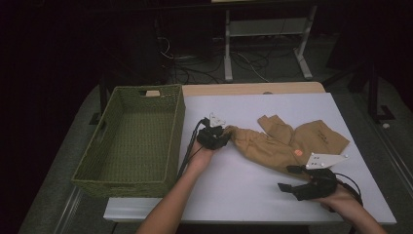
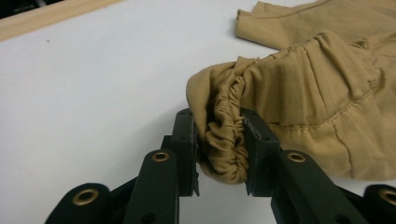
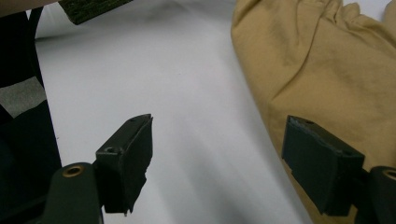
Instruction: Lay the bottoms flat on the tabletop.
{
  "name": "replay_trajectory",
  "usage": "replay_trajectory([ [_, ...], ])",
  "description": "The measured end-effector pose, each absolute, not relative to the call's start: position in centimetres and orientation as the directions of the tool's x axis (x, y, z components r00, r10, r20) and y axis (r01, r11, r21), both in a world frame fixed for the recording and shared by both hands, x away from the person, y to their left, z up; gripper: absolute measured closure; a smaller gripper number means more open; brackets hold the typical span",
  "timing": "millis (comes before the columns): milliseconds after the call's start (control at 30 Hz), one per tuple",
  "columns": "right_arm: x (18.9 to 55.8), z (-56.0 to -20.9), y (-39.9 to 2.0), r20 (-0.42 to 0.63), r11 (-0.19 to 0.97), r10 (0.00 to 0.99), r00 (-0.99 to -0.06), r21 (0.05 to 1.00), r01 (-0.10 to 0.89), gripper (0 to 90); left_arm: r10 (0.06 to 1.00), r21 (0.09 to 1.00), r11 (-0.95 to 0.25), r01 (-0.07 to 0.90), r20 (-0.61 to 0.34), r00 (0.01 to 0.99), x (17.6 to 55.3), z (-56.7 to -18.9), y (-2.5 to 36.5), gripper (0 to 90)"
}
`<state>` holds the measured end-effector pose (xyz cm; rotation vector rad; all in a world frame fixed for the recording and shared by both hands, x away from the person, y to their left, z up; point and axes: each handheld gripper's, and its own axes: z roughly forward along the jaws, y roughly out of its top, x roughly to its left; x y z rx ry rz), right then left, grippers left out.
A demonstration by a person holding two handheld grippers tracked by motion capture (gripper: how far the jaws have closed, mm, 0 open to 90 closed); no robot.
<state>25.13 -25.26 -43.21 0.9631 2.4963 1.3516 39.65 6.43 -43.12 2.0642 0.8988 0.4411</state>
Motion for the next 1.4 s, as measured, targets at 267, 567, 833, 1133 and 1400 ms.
replay_trajectory([
  [267, 25.1, -43.2, -25.2, 0.169, 0.391, 0.597, -0.785, 0.792, 0.468, 24.9, 0.752, 0.810, -0.383, 0.445, -0.005, 0.659, 41.4, -42.9, 6.2, 69.5],
  [567, 25.2, -43.3, -25.2, 0.168, 0.393, 0.596, -0.785, 0.792, 0.468, 25.0, 0.768, 0.810, -0.369, 0.455, -0.009, 0.640, 43.6, -43.0, 5.8, 69.3],
  [833, 25.2, -43.3, -25.2, 0.170, 0.393, 0.595, -0.785, 0.791, 0.469, 25.0, 0.767, 0.806, -0.383, 0.452, 0.005, 0.642, 45.1, -43.0, 4.9, 68.6],
  [1133, 25.2, -43.3, -25.3, 0.169, 0.393, 0.594, -0.786, 0.792, 0.467, 25.0, 0.774, 0.804, -0.373, 0.463, -0.005, 0.633, 45.8, -43.2, 4.5, 65.4],
  [1400, 25.2, -43.3, -25.3, 0.170, 0.391, 0.595, -0.786, 0.793, 0.467, 25.0, 0.786, 0.803, -0.356, 0.478, -0.020, 0.618, 44.9, -42.7, 5.2, 54.9],
])
